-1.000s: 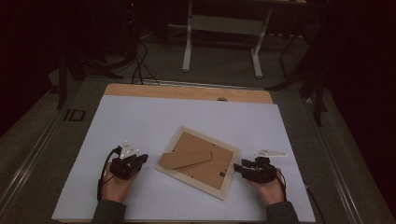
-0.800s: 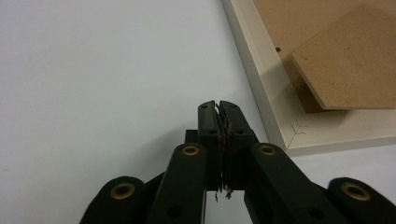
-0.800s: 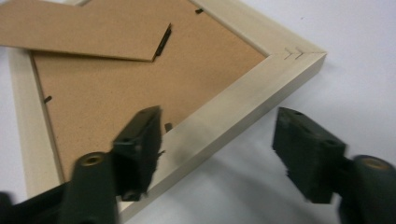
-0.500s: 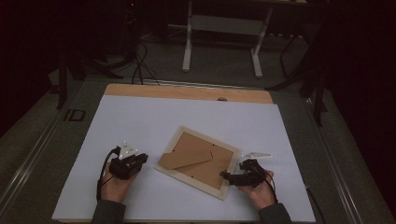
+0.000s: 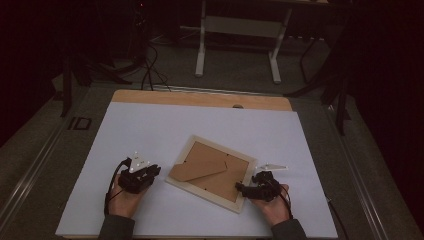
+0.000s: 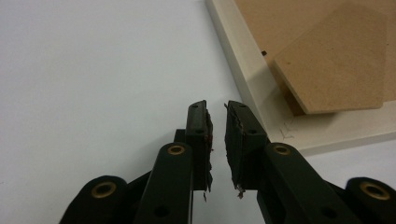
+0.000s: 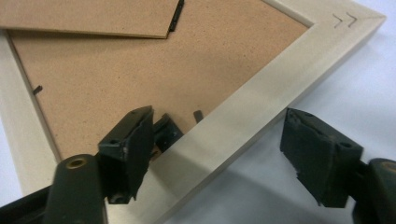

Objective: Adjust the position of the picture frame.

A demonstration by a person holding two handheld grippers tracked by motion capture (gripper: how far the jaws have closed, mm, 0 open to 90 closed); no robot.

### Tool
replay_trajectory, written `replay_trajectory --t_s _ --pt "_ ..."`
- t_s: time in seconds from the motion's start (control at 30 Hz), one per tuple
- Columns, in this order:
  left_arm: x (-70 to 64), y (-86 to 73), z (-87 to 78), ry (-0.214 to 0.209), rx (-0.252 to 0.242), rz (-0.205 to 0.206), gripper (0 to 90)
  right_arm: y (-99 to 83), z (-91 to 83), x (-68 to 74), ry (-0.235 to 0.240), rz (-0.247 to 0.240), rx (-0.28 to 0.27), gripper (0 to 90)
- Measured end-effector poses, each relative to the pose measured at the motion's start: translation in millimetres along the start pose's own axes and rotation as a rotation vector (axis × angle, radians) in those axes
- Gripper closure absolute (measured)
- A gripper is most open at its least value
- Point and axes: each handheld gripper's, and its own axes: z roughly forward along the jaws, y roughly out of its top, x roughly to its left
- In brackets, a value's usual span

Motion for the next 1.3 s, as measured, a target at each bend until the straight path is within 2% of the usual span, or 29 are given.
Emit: replay_trajectory --t_s 0.23,0.53,0.7,0.73,0.87,0.93,1.03,1.2,1.3 --pt "-0.4 0.1 -1.6 0.001 -0.010 0.001 80.0 3.5 2.9 6.0 -0.023 0.021 -0.020 35.3" --pt "-1.3 1.1 -6.5 -0.018 -0.029 0.001 80.0 4.8 5.1 9.8 -0.034 0.053 -0.032 40.0" --pt "-3.7 -0.4 -11.0 -0.032 -0.029 0.019 79.9 7.0 7.7 13.1 -0.044 0.059 -0.041 42.3" --pt "-4.2 -2.7 -14.3 -0.040 -0.023 0.035 79.9 7.9 8.6 13.7 -0.046 0.060 -0.042 42.7" --pt "-5.1 -8.5 -19.9 -0.065 -0.012 0.046 80.0 10.1 10.0 14.1 -0.044 0.058 -0.038 43.1" --pt "-6.9 -10.9 -21.6 -0.064 0.000 0.061 79.9 11.3 10.5 14.0 -0.043 0.056 -0.034 43.3" --pt "-11.1 -14.5 -21.2 -0.070 0.020 0.060 80.0 13.3 11.8 14.5 -0.043 0.056 -0.031 43.9" --pt "-20.6 -16.2 -16.5 -0.081 0.065 0.125 84.1 17.5 14.3 15.0 -0.043 0.047 -0.023 44.7" --pt "-22.2 -17.2 -13.8 -0.079 0.082 0.133 87.4 20.3 16.0 15.4 -0.044 0.034 -0.018 45.1"
